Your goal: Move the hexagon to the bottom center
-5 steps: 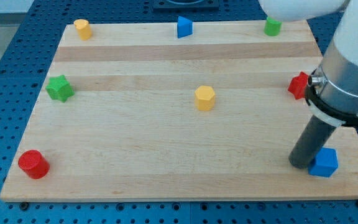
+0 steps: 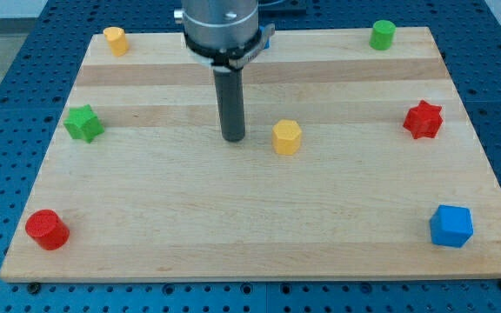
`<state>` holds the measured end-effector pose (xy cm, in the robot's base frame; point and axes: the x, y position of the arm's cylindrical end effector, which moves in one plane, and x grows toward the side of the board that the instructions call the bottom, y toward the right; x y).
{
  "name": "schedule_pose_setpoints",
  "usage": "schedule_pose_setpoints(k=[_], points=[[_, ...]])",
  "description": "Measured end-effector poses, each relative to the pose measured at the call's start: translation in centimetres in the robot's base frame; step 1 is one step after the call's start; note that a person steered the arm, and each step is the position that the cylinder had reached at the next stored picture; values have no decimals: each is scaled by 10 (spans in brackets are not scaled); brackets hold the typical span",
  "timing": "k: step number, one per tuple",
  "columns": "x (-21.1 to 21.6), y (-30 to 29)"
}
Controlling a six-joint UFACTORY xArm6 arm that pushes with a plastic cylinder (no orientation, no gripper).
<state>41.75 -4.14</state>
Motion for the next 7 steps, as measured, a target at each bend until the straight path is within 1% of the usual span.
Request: schedule_pose_setpoints(k=[3, 4, 6, 7], points=[[-15, 72], [-2, 88], [29, 88], [55, 88]])
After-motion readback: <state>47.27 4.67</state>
